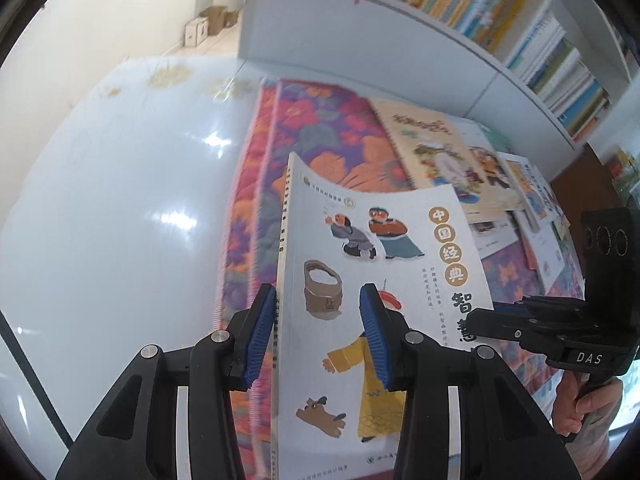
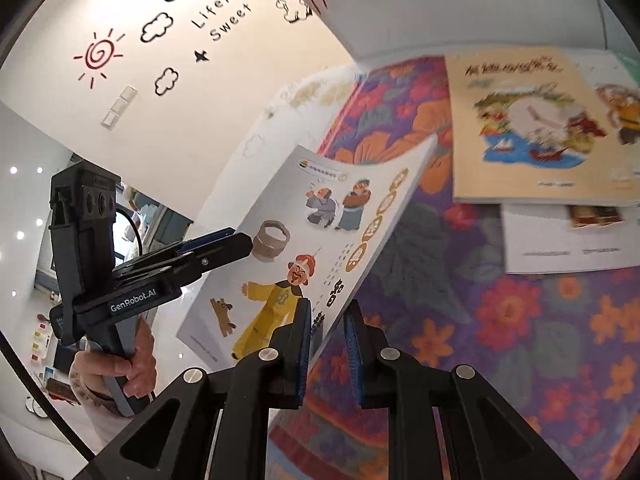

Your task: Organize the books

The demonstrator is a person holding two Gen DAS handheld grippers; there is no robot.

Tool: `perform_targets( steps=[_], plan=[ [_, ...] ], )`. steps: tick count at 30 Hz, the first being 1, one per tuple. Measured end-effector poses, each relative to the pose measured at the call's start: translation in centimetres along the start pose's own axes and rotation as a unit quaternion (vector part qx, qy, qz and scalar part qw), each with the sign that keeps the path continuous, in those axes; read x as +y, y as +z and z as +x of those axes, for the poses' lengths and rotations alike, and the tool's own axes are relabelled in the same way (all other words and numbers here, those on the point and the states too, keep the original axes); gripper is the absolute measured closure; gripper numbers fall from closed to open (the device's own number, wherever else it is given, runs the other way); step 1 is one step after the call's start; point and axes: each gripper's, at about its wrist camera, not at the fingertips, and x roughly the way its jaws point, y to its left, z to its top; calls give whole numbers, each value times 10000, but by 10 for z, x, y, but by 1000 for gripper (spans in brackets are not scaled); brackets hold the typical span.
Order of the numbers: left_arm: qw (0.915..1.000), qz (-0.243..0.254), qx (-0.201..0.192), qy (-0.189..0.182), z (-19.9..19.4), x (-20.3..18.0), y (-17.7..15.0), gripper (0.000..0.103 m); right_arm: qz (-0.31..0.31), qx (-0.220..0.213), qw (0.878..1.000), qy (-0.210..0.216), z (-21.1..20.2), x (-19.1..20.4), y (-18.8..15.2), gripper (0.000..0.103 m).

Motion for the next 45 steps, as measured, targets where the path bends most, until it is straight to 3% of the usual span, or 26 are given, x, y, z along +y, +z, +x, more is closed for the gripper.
perform_targets(
  steps=[7,13,22,37,45],
  plan=[
    [9997,-138,150,102,23,23,-8,64,243,287,9993,-58,43,-17,3,86],
    [9994,-53,257,237,32,29,-14,64,356,334,9988,-59,55,-27,2,86],
    [9964,151,345,762,40,18,-16,61,242,296,9991,-169,54,-23,0,86],
    [9938,115,294,1070,41,13,-14,61,3,85,9988,-492,55,-7,-10,81],
    [9881,5,43,1540,26,12,-13,61,205,42,9994,-292,51,-13,-12,80]
  ],
)
